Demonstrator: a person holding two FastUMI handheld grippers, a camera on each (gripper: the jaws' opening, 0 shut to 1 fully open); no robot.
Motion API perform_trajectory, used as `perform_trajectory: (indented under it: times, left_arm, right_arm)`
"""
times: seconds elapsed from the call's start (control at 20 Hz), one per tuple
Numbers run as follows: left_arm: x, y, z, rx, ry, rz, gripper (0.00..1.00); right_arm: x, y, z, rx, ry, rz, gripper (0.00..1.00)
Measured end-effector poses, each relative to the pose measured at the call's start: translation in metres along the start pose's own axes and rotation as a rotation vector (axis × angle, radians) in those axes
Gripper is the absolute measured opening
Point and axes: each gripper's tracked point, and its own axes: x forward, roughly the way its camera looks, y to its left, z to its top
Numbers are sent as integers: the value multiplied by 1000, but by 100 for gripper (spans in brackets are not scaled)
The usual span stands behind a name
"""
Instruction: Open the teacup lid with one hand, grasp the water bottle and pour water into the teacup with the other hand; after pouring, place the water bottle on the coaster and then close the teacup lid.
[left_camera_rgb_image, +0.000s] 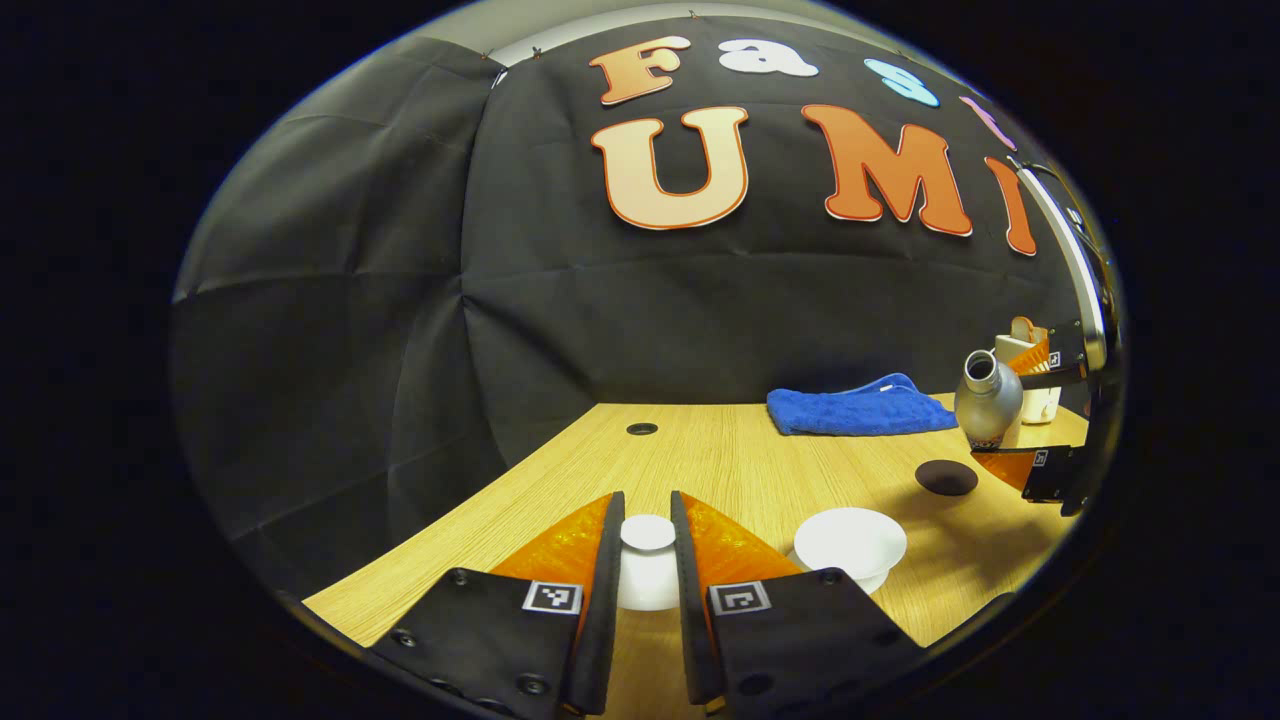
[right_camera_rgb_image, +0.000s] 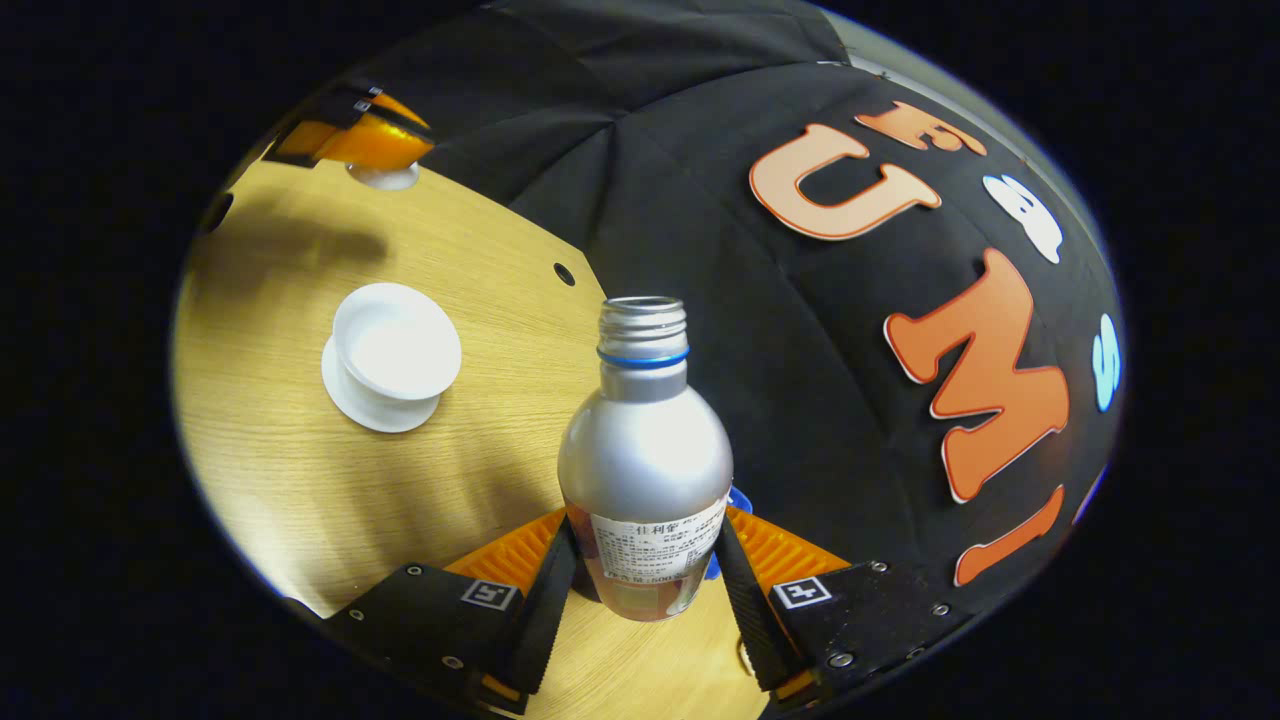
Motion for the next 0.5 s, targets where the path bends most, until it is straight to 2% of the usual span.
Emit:
perform_trajectory:
  times: [0.05,0.1,0.2,0.25,0.35,0.45,0.5]
  left_arm:
    - [-1,3,0,0,2,2,29]
    - [-1,5,-2,0,4,4,33]
    - [-2,10,-5,-4,7,9,33]
    - [-2,12,-6,-4,9,12,29]
    - [-2,18,-9,-5,14,19,33]
    - [-1,22,-11,-7,15,23,36]
    - [-2,22,-11,-11,17,23,33]
  right_arm:
    - [0,-2,1,-31,-5,-13,78]
    - [0,-3,2,-61,-7,-34,77]
    - [2,-2,4,-122,-5,-54,78]
    - [2,-1,5,-149,-6,-60,77]
    - [7,1,8,-207,-6,-66,77]
    - [15,-7,14,-296,-12,-120,77]
    - [16,-7,16,-342,-21,-140,77]
